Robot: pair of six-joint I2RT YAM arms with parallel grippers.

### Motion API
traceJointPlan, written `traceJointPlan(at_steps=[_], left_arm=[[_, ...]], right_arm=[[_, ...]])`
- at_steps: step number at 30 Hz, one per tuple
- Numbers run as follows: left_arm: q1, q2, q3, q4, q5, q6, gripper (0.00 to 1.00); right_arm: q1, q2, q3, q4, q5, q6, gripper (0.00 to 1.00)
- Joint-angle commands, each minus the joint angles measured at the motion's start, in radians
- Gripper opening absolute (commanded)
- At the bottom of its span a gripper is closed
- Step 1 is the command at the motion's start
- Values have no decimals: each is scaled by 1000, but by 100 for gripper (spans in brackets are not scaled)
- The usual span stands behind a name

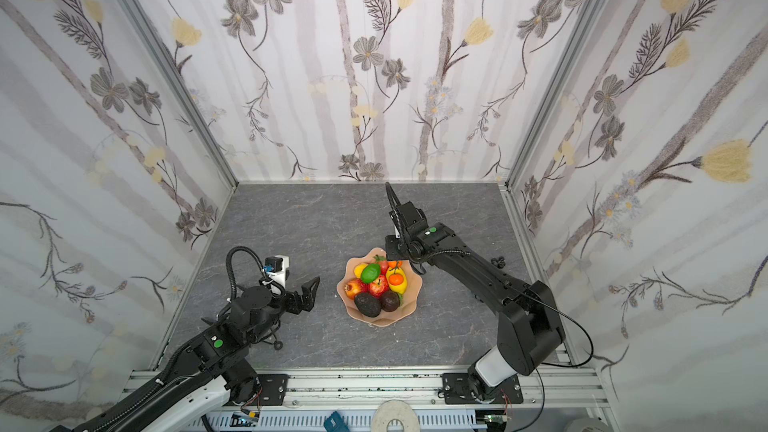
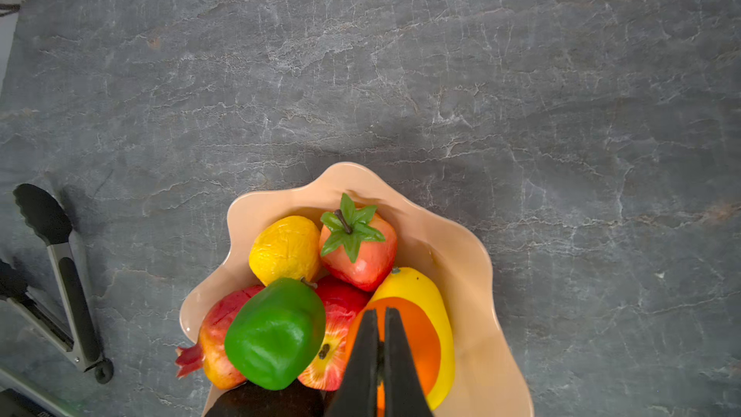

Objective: Place and organize the fake fruits in the fruit bowl
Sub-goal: 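Carry the tangerines over the bowl with the right gripper, then lower the tangerines into the bowl and open the right gripper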

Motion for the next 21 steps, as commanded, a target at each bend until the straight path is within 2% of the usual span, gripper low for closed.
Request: traceJointPlan(at_steps=[1, 15, 21], left_arm=[[1, 2, 4, -8, -4, -3, 100], [1, -34, -2, -19, -9, -4, 100], [1, -25, -3, -14, -9, -3, 100]], right_arm=[[15, -15, -16, 89, -6, 104, 0], [48, -77, -102, 104, 16, 206, 0], [57, -123, -163, 163, 7, 247, 0]])
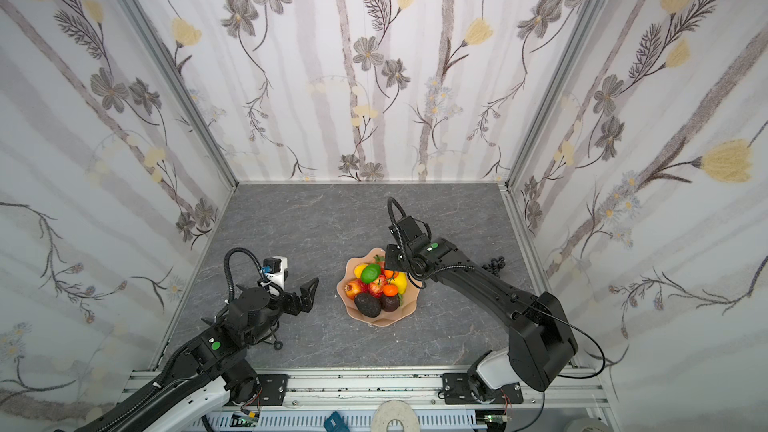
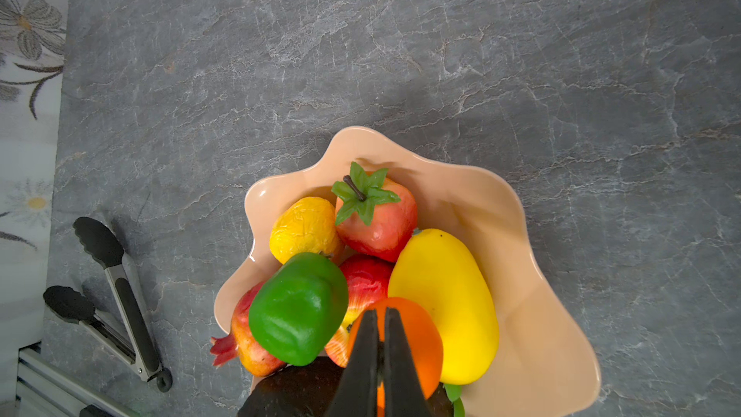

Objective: Place and organize the fake fruits in the fruit bowl
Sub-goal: 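Lower the tangerines into the bowl and open the right gripper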

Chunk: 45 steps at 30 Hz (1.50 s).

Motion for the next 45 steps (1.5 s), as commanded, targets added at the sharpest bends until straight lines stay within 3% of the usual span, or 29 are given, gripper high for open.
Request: traceJointPlan(at_steps=[1, 15, 21, 27, 35, 40, 45], left_arm=[[0, 5, -1, 8, -10, -2, 100], [1, 8, -1, 7, -17, 0, 100], [0, 8, -1, 5, -22, 1, 100], [1, -40, -15, 3, -39, 1, 100], [1, -44, -14, -4, -48, 2, 100], [1, -48, -14, -5, -43, 1, 100], [1, -59, -12, -9, -16, -5, 100]], right_arm=[[4, -29, -18, 83, 1, 42, 0], [22, 1, -20, 124, 3, 46, 4], [27, 30, -26, 134, 6, 42, 16], [28, 31, -30, 131, 10, 40, 20], [21, -20, -29, 77, 87, 4, 33], [-19, -100, -36, 25, 148, -38, 41], [-151, -213, -69, -48, 202, -91, 48]])
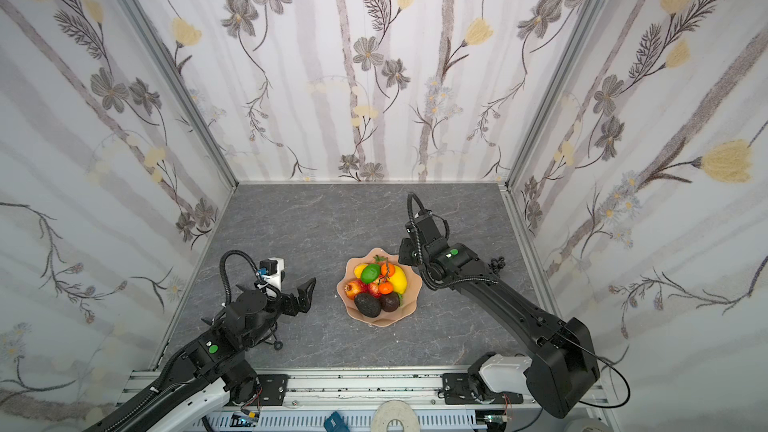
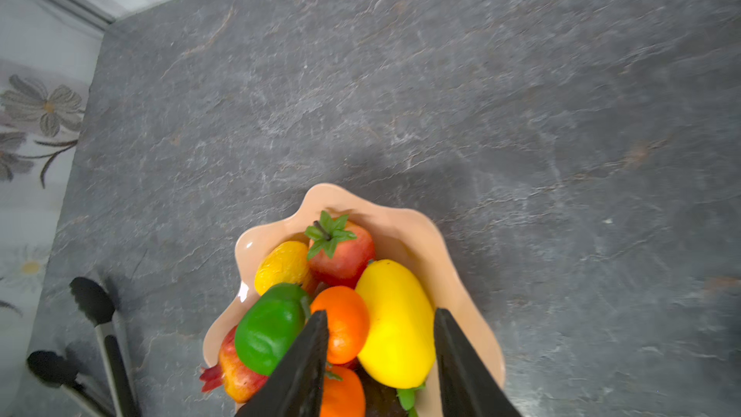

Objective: Place and organize the fake fruits in the fruit bowl
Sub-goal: 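Lower the tangerines into the bowl and open the right gripper, then move the right gripper over the dark grape bunch beside the bowl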

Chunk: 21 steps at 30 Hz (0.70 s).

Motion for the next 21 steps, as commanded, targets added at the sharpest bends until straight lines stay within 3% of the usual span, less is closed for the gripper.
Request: traceJointPlan(at_steps=[1, 8, 11, 12, 13, 21], left_arm=[[1, -11, 5, 4, 13, -7, 100], [1, -40, 8, -7, 27, -17, 100], [1, -37, 13, -17, 25, -23, 100], [1, -33, 15, -20, 24, -23, 100], [1, -30, 17, -21, 24, -25, 100], [1, -16, 24, -26, 31, -28, 100]], right_arm=[[-82, -65, -33, -58, 78, -50, 49], [-357, -206, -155, -110, 126, -65, 61], [-440, -244, -195, -117, 125, -44, 69], [-466, -257, -209, -118, 135, -39, 78], [-495, -266, -219, -117, 138, -36, 80], [-701, -274, -294, -79, 51, -30, 89]])
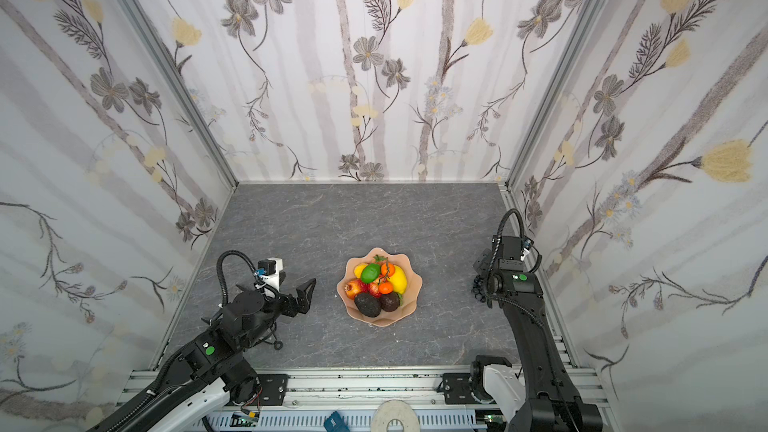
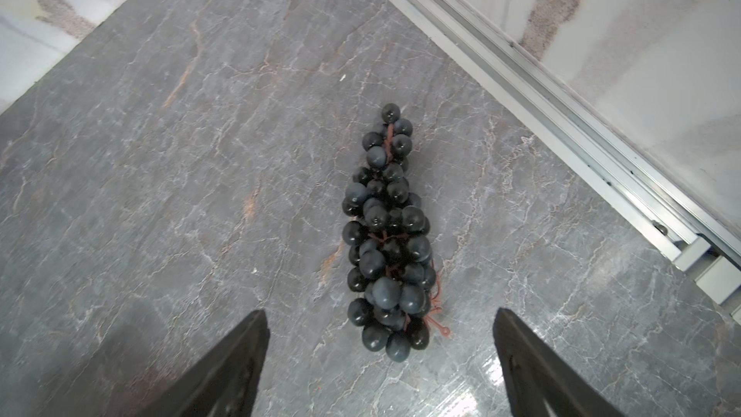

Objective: Place and organize the fake fruits in the fruit bowl
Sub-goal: 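Move the right gripper over the dark grape bunch beside the bowl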

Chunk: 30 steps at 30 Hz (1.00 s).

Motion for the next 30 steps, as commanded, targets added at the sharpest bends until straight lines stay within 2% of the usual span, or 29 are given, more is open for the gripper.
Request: traceJointPlan(at_steps=[1, 4, 8, 11, 13, 23, 30], left_arm=[[0, 2, 13, -4, 2, -11, 100], [1, 2, 12, -6, -1, -12, 100], [1, 8, 9, -1, 0, -12, 100], [1, 14, 10, 0, 2, -11, 100], [1, 17, 9, 2, 1, -10, 100], [0, 13, 5, 9, 11, -7, 100], [1, 14, 3, 17, 19, -6, 100]], right_arm=[[-40, 4, -52, 35, -55, 32, 89], [-72, -32, -134, 45, -78, 117, 87], [-194, -135, -313, 170, -256, 227, 74], [-246, -168, -358, 176, -248, 242, 68], [-264, -180, -372, 175, -242, 245, 67], [-284, -92, -434, 289, -317, 263, 53], [-284, -123, -484, 380, -334, 289, 51]])
